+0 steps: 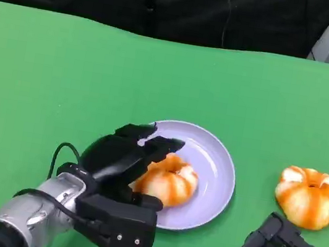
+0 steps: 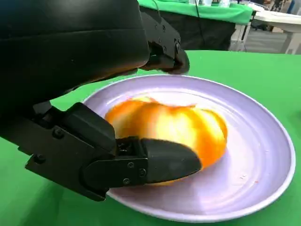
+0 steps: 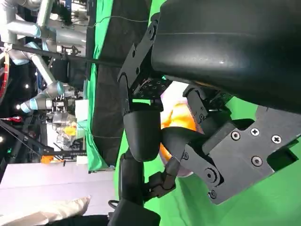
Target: Grasp the bread from the table and place it into the plate.
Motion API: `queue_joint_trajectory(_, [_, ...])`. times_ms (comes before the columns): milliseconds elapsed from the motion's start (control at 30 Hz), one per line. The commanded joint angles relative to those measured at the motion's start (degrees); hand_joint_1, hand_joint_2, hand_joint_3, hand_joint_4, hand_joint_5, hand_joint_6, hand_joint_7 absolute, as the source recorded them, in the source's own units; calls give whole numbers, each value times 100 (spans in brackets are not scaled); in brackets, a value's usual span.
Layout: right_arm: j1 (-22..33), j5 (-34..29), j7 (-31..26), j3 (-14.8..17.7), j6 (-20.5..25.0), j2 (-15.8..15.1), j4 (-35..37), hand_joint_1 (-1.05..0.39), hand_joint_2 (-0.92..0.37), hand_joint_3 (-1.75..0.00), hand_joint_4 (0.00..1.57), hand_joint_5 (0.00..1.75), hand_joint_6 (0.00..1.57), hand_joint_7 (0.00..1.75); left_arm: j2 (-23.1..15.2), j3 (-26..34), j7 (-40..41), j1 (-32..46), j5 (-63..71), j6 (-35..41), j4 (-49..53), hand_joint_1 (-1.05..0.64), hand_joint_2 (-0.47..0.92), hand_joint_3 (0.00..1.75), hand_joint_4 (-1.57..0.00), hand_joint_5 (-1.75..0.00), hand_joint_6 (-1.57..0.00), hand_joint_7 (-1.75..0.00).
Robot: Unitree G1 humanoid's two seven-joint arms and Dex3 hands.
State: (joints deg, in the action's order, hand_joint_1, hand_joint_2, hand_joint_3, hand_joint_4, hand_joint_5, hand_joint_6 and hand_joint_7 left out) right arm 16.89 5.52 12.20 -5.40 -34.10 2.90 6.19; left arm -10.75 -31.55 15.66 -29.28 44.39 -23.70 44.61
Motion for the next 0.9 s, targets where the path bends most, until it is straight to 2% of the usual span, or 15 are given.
queue_joint_trajectory(33, [15,40,-9,31,-14,-46,-23,-15,-54,-123,83,175,76,155,-123,82,-172,69,-152,-2,-226,-105,92,91,0,0,-4,0])
queue_joint_trajectory(200, [7,62,13,30,-62,-38,15,-16,-53,-124,82,175,76,154,-132,237,-274,225,-430,-37,-448,-105,92,89,0,0,-5,-1])
queue_joint_trajectory(333, [20,24,-14,35,-40,-35,-11,-16,-53,-124,82,175,76,155,-200,526,-588,462,-921,-116,-903,-100,92,75,0,0,-15,-3])
queue_joint_trajectory(433, [17,22,-13,34,-49,-34,-9,-16,-54,-123,82,175,76,155,-207,828,-902,657,-1378,-39,-1325,-60,92,52,-46,-9,-53,-6])
queue_joint_trajectory(467, [15,13,-15,34,-50,-37,-10,-16,-54,-123,82,175,76,155,-167,973,-1027,732,-1665,-110,-1406,-56,92,50,-51,-10,-58,-6])
queue_joint_trajectory(500, [12,12,-19,37,-46,-34,-6,-16,-54,-123,82,175,76,155,-129,1125,-1196,819,-1986,-125,-1523,-33,92,42,-75,-15,-74,-8])
queue_joint_trajectory(567, [15,11,-23,36,-21,-37,-16,-16,-54,-123,83,175,76,155,-152,1409,-1669,1008,-2681,-166,-1818,-13,92,40,-95,-22,-91,-11])
queue_joint_trajectory(600, [17,20,-16,32,-9,-38,-24,-16,-54,-123,83,175,76,155,-216,1520,-1933,1102,-2970,-152,-1997,-6,88,53,-98,-50,-104,-20])
queue_joint_trajectory(633, [19,25,-11,28,-2,-40,-30,-15,-54,-123,83,175,76,155,-260,1596,-2125,1168,-3150,-135,-2125,-2,80,72,-88,-100,-109,-38])
queue_joint_trajectory(667, [15,44,4,23,0,-40,-26,-15,-54,-123,83,175,76,155,-313,1701,-2358,1285,-3395,-48,-2329,-1,76,82,-83,-119,-105,-55])
queue_joint_trajectory(733, [12,81,21,17,35,-32,-29,-15,-55,-124,82,175,75,155,-366,1891,-2711,1509,-3801,138,-2684,-3,60,109,-84,-159,-95,-112])
queue_joint_trajectory(833, [-15,25,-9,27,1,-31,3,-15,-55,-124,82,175,75,155,-414,2323,-3568,2125,-5175,829,-3457,-7,51,127,-80,-173,-82,-150])
queue_joint_trajectory(867, [-19,9,-17,29,-1,-32,6,-15,-55,-123,82,175,75,155,-443,2446,-3818,2316,-5579,1094,-3687,-8,50,128,-79,-174,-79,-155])
queue_joint_trajectory(900, [-25,17,-7,29,-12,-34,15,-16,-55,-123,82,175,75,155,-491,2577,-4090,2553,-6001,1349,-3899,-8,46,133,-85,-174,-81,-160])
